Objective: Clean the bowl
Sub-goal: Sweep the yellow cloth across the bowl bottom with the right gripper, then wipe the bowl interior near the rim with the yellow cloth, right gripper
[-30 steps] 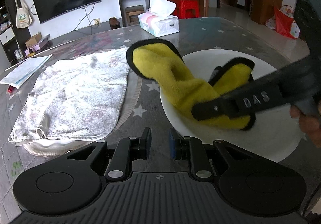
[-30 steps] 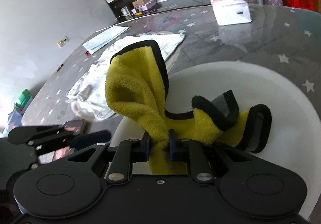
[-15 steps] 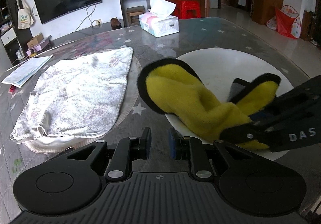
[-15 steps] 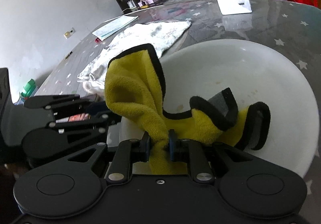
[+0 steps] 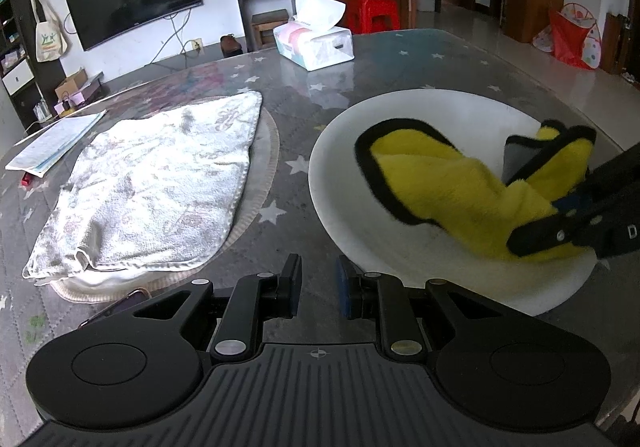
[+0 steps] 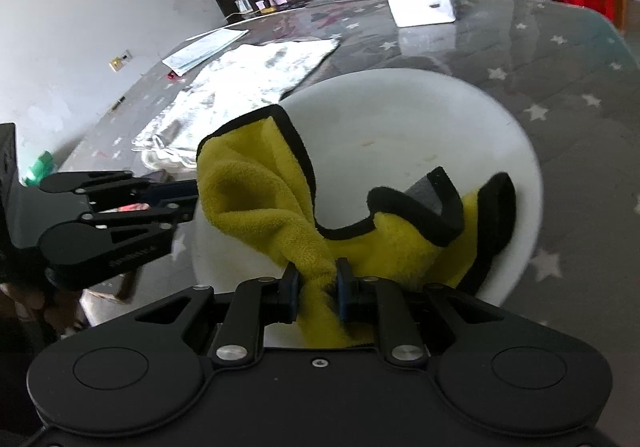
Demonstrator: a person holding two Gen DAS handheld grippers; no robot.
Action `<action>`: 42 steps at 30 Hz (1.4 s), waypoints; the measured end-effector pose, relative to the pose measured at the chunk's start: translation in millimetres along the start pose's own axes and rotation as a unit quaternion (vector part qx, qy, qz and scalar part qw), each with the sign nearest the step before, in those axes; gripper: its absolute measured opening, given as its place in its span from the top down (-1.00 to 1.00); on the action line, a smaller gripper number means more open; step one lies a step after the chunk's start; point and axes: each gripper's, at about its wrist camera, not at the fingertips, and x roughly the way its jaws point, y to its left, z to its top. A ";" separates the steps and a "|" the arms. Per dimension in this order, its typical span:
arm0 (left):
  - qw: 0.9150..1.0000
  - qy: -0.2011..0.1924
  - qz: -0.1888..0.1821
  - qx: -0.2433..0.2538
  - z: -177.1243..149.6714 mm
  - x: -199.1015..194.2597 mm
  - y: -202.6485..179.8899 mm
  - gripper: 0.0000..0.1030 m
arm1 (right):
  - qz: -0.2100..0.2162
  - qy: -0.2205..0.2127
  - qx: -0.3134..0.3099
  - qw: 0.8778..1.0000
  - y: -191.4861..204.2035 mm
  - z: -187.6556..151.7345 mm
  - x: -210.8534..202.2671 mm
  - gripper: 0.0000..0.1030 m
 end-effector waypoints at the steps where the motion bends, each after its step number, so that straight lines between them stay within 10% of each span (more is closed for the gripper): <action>1: 1.000 0.000 0.000 0.001 -0.1 0.1 -0.6 0.63 | -0.004 0.000 -0.002 1.000 -1.6 0.4 -0.6 0.65; 26: 1.000 0.011 -0.004 0.018 -5.8 7.0 -12.4 0.63 | -0.096 -0.055 -0.021 0.994 -28.2 39.0 27.0 0.59; 42: 1.000 0.010 -0.003 0.013 -6.3 8.6 -11.1 0.63 | -0.074 -0.065 -0.026 0.995 -0.6 62.7 59.8 0.58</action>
